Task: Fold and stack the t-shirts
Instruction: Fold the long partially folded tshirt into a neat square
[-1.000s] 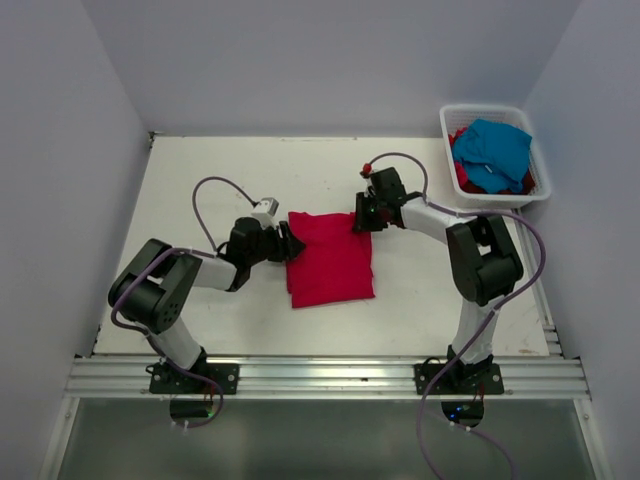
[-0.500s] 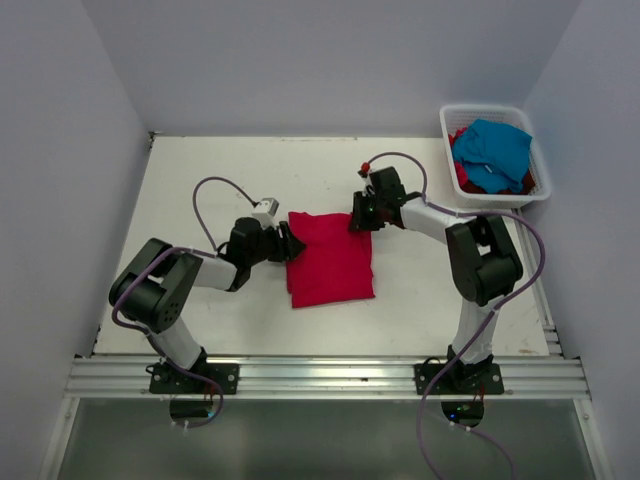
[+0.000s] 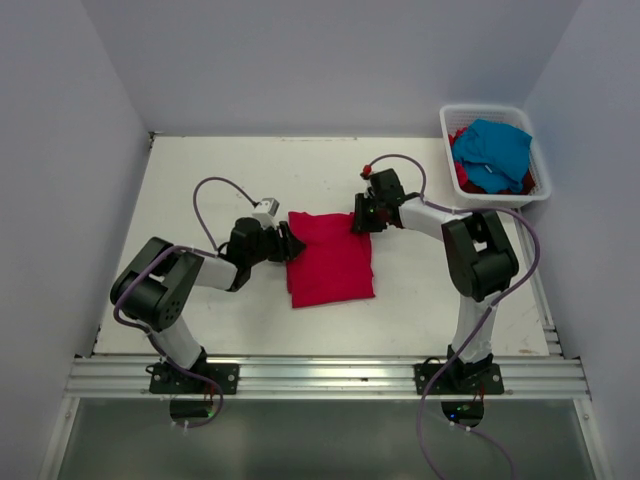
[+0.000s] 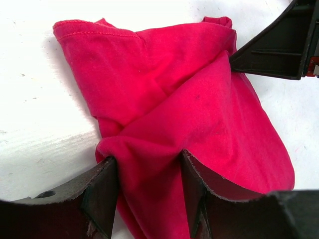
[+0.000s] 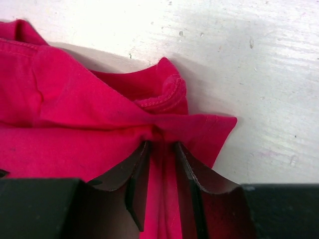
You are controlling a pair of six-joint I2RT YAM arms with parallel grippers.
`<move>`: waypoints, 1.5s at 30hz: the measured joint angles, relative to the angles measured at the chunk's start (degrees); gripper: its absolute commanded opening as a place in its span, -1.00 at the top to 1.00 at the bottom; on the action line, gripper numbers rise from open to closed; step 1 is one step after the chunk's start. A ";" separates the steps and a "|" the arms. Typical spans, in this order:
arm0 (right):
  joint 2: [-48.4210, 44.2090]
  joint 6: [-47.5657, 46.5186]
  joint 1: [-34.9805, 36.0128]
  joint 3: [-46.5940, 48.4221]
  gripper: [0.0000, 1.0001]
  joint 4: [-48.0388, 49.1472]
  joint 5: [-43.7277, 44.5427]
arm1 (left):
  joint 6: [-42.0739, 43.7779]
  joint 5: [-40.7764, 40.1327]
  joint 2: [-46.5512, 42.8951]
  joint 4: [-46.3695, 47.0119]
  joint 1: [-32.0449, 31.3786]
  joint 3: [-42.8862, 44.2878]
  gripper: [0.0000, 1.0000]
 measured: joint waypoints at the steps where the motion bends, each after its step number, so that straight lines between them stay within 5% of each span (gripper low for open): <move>1: 0.20 0.02 -0.07 0.00 0.41 0.26 -0.55 | 0.02 0.04 0.00 0.00 0.00 0.00 -0.06; 9: 0.96 0.68 -0.50 0.00 0.72 2.27 -4.70 | -0.07 0.15 0.15 0.02 0.02 0.00 -0.04; 25: 0.68 0.63 -0.50 -0.55 0.42 2.60 -6.49 | -0.83 0.61 1.18 1.36 0.28 0.00 -0.01; 45: -1.66 0.52 -0.39 -1.42 0.46 2.23 -7.56 | -0.90 1.38 1.88 2.56 0.37 0.00 0.05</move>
